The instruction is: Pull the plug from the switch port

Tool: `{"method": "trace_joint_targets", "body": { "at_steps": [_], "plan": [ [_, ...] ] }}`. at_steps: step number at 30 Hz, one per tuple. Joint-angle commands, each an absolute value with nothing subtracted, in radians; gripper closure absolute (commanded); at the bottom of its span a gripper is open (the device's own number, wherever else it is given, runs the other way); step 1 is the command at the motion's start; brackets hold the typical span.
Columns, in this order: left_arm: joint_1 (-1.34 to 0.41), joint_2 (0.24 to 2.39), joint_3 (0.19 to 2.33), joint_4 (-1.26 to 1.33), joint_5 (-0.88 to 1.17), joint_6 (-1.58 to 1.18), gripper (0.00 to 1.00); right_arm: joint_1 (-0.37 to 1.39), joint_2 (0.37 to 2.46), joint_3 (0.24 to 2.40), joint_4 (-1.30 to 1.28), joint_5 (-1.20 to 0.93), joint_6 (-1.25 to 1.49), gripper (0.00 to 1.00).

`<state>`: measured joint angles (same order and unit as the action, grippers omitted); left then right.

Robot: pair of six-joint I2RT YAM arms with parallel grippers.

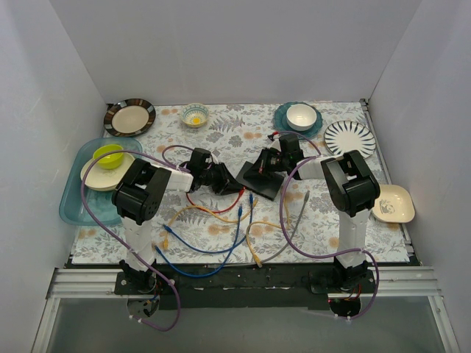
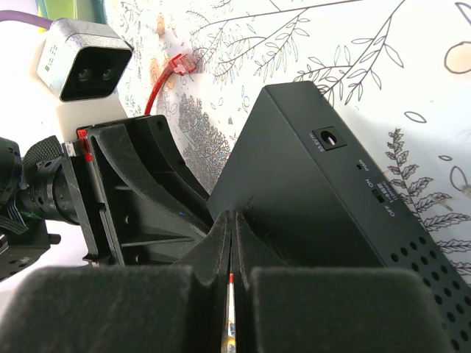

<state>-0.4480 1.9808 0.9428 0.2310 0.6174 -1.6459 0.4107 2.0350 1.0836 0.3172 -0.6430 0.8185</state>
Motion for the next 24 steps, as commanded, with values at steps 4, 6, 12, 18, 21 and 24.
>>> {"method": "trace_joint_targets", "body": {
  "at_steps": [4, 6, 12, 18, 21, 24],
  "plan": [
    [-0.469, 2.042, 0.910, 0.081, 0.472, -1.589, 1.00, 0.411, 2.075, 1.031, 0.166, -0.512, 0.744, 0.99],
    [-0.469, 2.039, 0.900, 0.084, 0.483, -1.580, 1.00, 0.410, 2.080, 1.035, 0.164, -0.511, 0.745, 0.99],
    [-0.469, 1.990, 0.836, 0.084, 0.495, -1.560, 1.00, 0.410, 2.088, 1.042, 0.164, -0.512, 0.749, 0.99],
    [-0.468, 1.927, 0.746, 0.087, 0.512, -1.563, 1.00, 0.408, 2.091, 1.048, 0.160, -0.509, 0.747, 0.99],
    [-0.469, 1.878, 0.713, 0.084, 0.500, -1.557, 1.00, 0.403, 2.086, 1.046, 0.155, -0.506, 0.744, 0.99],
    [-0.466, 1.818, 0.704, 0.038, 0.482, -1.537, 1.00, 0.399, 2.080, 1.040, 0.149, -0.499, 0.741, 0.99]
  ]
}}
